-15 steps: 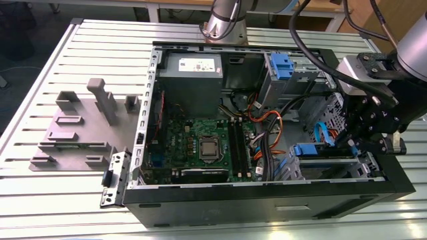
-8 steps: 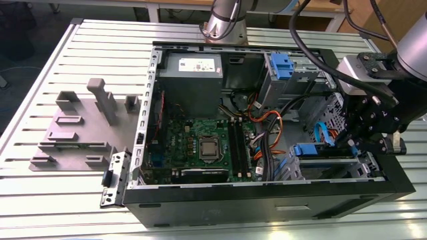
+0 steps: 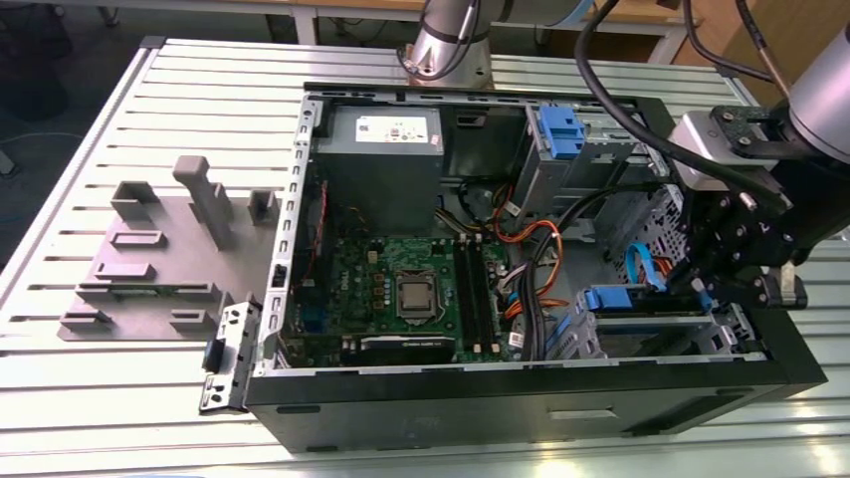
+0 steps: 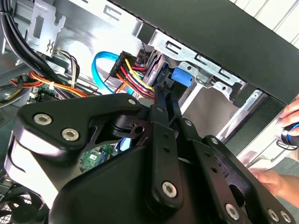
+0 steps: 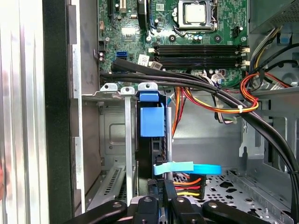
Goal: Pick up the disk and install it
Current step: 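Insert the second disk wire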
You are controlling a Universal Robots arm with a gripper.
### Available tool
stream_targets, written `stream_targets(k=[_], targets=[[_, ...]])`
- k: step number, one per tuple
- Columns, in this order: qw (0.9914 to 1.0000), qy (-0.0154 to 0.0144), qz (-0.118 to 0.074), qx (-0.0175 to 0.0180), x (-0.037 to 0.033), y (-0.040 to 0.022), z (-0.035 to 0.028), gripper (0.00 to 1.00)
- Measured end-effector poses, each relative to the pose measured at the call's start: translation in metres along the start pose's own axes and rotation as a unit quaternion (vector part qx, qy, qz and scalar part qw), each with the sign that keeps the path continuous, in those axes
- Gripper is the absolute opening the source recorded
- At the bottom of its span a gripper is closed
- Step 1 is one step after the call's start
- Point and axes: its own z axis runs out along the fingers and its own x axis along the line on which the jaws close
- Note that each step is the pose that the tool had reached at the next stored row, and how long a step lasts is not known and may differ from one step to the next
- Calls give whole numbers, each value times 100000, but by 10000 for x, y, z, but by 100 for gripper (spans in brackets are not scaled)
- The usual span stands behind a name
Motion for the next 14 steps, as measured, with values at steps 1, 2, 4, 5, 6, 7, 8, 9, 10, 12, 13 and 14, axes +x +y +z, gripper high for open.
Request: stream_targets(k=[1,2,4,5,6,7,8,9,10,12,13,14], targets=[[100000,5,1,-2,0,0,0,17],[100000,11,1,-2,0,0,0,17],[100000,10,1,-2,0,0,0,17],[100000,9,1,-1,0,0,0,17],[100000,6,0,-2,0,0,0,17],[100000,5,1,-3,2,0,1,17],[100000,-1,1,-3,6,0,2,17],[100000,3,3,0,7,0,1,17],[100000,0,0,-2,8,0,1,17],[100000,8,-1,-1,8,0,2,17],[100000,-4,2,-3,8,0,7,17],[100000,6,2,0,9,0,12,17]])
